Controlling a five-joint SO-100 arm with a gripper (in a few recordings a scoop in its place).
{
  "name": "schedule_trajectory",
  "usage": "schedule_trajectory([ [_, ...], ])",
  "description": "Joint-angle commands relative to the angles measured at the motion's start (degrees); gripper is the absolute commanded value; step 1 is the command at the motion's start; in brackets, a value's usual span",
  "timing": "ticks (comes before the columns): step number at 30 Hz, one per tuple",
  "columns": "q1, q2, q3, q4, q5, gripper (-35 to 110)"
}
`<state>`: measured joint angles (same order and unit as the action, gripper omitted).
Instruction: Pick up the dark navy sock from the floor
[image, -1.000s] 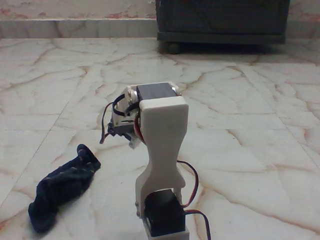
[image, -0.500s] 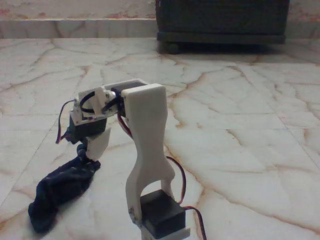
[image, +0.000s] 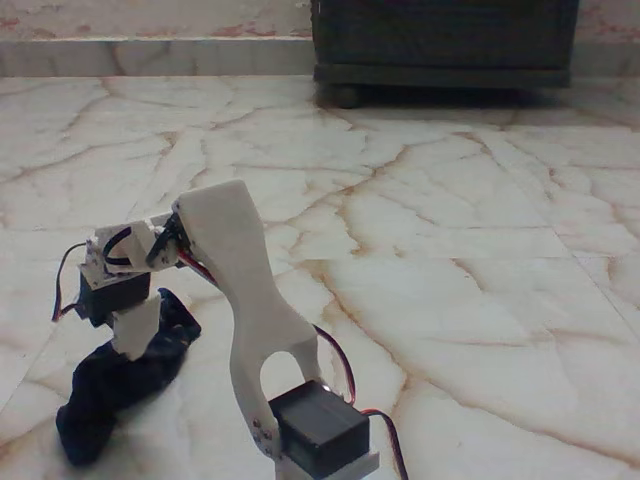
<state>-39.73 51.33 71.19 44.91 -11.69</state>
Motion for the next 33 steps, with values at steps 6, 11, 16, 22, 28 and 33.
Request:
schedule_trajectory([
  [6, -1.23, -7.73, -7.65, 0.44, 1.41, 8],
  [11, -1.76, -13.18, -8.44, -3.08, 1.32, 8],
  [16, -2.02, -18.54, -9.58, -8.96, -1.14, 6],
  [22, -0.79, -18.02, -9.84, -9.40, -2.90, 1],
  [28, 0.62, -16.44, -9.40, -9.76, -4.92, 0],
  [33, 3.78, -7.47, -2.55, -8.88, -10.46, 0],
])
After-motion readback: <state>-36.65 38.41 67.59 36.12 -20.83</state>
